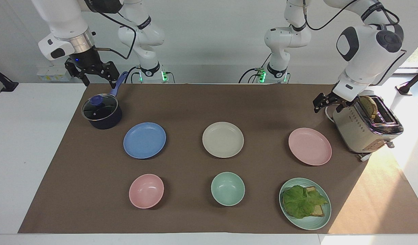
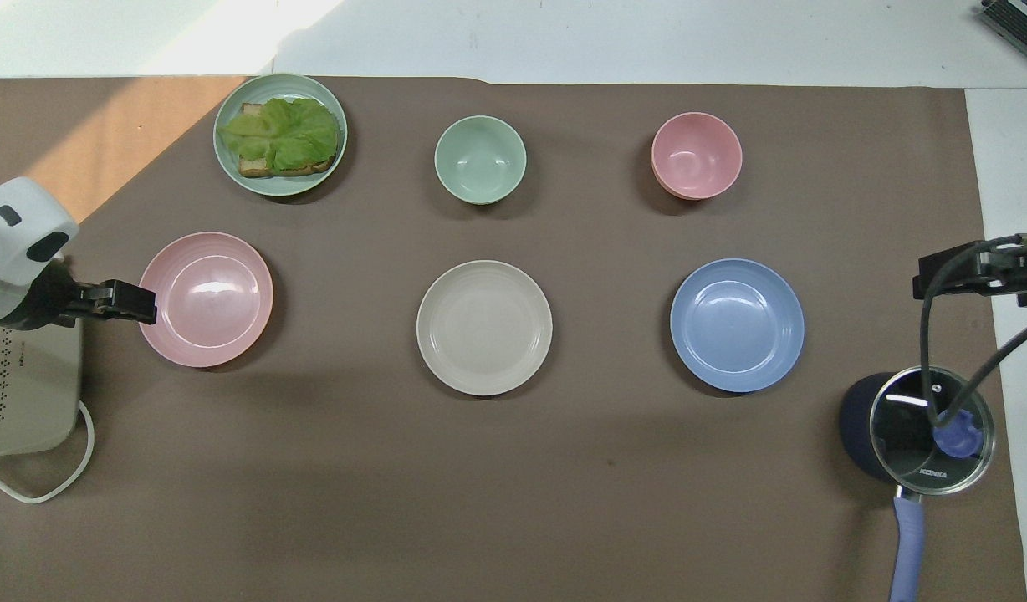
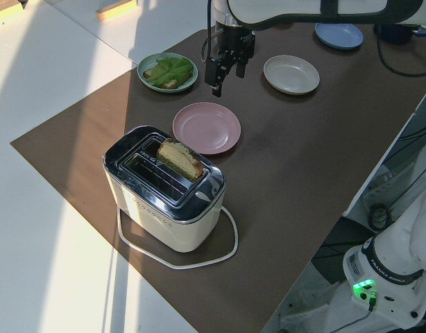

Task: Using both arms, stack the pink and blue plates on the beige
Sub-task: 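Reach the left gripper to the pink plate rim and grasp it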

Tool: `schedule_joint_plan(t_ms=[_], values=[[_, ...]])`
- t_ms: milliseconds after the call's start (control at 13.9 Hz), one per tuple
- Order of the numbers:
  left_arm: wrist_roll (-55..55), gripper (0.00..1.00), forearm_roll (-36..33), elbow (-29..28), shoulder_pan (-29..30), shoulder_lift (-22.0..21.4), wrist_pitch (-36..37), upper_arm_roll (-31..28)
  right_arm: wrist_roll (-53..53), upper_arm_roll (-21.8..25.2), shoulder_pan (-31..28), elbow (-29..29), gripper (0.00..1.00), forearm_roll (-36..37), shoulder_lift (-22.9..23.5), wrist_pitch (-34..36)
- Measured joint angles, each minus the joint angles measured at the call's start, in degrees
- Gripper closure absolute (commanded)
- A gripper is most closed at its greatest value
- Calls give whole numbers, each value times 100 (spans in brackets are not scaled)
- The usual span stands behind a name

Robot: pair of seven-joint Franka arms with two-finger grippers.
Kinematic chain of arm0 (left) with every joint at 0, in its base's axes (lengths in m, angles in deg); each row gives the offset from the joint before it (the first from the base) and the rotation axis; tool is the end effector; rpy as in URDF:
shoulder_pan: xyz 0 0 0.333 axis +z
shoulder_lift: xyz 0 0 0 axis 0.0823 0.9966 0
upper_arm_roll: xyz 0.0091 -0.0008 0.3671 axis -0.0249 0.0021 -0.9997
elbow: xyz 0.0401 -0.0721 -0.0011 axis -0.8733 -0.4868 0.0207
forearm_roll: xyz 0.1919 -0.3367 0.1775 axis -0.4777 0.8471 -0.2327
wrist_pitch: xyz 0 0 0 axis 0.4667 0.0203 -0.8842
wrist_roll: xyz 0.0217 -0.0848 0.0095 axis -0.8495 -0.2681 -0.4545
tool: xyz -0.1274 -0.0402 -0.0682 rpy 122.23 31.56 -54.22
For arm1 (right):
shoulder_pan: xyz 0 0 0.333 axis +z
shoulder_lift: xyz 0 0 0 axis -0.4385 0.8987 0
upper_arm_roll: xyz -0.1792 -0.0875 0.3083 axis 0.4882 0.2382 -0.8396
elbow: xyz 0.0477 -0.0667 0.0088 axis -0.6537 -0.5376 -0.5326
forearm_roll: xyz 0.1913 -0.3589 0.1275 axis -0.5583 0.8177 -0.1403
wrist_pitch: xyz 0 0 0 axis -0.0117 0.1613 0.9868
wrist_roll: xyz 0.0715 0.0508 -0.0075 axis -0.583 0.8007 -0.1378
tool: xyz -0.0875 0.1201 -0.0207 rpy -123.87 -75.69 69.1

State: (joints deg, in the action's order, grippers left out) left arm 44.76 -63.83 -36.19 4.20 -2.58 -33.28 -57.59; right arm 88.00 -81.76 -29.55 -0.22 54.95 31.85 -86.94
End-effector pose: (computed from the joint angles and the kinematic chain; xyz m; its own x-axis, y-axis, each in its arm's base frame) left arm 0.5726 0.0085 0.4748 0.9974 -0.0141 -0.0700 -0.0135 -0.9999 0.0083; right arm 0.5723 -0.0101 0.6543 0.9948 -0.0989 -0.0254 -0.0978 -0.9944 0.0409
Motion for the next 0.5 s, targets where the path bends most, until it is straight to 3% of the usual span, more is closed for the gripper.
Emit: schedule_joint_plan(t_ms=[216,503], values=[[10,0,0,-531,146,323,-852,-12,0,15,-29,-3,0,0,0,0],[10,0,0,-674,306,1005,-1664,-15,0,18,-56,-7,0,0,0,0]])
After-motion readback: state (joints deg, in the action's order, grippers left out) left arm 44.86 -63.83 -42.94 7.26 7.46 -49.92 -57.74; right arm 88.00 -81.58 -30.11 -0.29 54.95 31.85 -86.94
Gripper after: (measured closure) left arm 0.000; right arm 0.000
